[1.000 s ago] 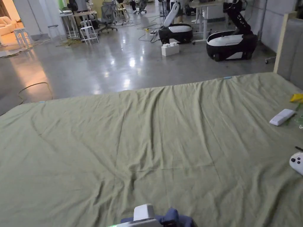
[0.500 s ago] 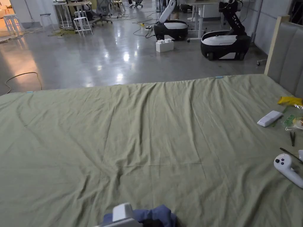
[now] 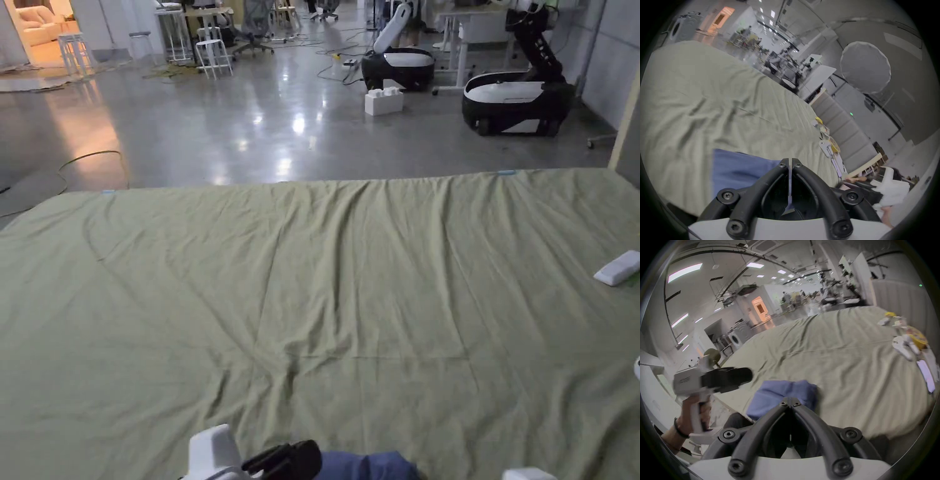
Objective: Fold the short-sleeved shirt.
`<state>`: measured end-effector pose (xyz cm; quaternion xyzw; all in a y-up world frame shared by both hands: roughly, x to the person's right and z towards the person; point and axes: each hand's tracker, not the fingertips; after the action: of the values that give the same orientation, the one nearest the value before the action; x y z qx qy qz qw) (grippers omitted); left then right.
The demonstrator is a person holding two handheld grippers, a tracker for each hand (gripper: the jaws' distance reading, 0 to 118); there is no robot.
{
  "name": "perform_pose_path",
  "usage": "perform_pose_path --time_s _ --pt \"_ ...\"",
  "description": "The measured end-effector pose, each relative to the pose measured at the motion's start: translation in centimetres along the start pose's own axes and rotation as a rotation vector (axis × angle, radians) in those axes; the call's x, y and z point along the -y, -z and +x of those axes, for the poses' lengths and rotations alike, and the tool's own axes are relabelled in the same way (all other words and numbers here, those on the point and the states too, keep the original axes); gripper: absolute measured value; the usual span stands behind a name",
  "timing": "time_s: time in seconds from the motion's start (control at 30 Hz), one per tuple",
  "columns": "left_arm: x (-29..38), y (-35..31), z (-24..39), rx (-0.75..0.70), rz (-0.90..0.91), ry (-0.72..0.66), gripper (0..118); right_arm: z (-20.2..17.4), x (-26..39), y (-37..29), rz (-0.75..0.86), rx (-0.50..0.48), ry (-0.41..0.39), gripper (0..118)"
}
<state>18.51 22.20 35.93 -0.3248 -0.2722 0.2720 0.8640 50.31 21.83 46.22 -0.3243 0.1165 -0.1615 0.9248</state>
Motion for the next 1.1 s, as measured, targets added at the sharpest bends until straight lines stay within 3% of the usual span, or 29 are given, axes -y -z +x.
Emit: perform_pose_path --time_s 0.07,0.13,0.17,0.2,0.23,0.3,0.37,0.47,0.6,0.7,0.77,0.8,0.9,1.03,1.1 --pt "-0.7 -1.3 -2.5 -0.057 -0.022 -0.071 6 -0.2 -0.9 5.5 -0.118 0.009 -0.037 0" --pt "-0.5 -1.6 -5.1 -0.059 -0.051 -0.126 22 0.2 -1.1 10.5 -0.295 0.107 -0.098 0" --pt "-0.5 -1.6 -6.0 -0.063 -0.069 -0.149 39 0.6 -0.5 11.8 -0.357 0.143 -0.096 0" --pt "-0.4 -1.4 -6.9 -0.066 -0.096 -0.173 68 1.1 0.2 12.8 -0.385 0.165 -0.11 0" --pt "-0.1 -1.1 -7.6 -0.076 -0.114 -0.194 85 1.9 1.1 13.3 -0.389 0.147 -0.126 0" --pt "0.1 -0.1 -8.9 -0.059 -0.128 -0.205 103 2.6 1.0 12.9 -0.345 0.118 -0.108 0" --pt "0.3 1.6 -10.5 0.016 -0.193 -0.274 103 2.8 0.6 12.3 -0.372 0.121 -0.019 0" --pt "1.2 4.4 -12.4 0.037 -0.231 -0.346 103 2.8 0.9 12.8 -0.376 0.11 -0.102 0" --pt "2.0 7.7 -13.1 0.089 -0.272 -0.35 100 3.1 1.2 12.4 -0.355 0.107 -0.059 0" --pt "2.6 9.1 -12.3 0.138 -0.305 -0.357 71 3.3 1.4 12.3 -0.34 0.097 -0.032 0" --pt "2.9 10.2 -11.3 0.066 -0.345 -0.295 42 3.5 1.4 12.3 -0.337 0.094 -0.016 0" --pt "2.8 10.3 -11.0 0.043 -0.363 -0.251 35 3.6 1.4 12.3 -0.337 0.093 -0.006 0" --pt "1.9 9.3 -11.3 0.055 -0.378 -0.361 30 3.2 0.7 10.7 -0.298 0.057 0.02 0" --pt "-3.2 2.7 -12.6 0.087 -0.214 -0.274 29 0.9 -1.5 5.4 -0.105 -0.115 -0.062 0" --pt "-6.9 -0.8 -14.8 0.023 -0.175 -0.266 29 0.3 -1.9 4.0 -0.093 -0.123 -0.05 0"
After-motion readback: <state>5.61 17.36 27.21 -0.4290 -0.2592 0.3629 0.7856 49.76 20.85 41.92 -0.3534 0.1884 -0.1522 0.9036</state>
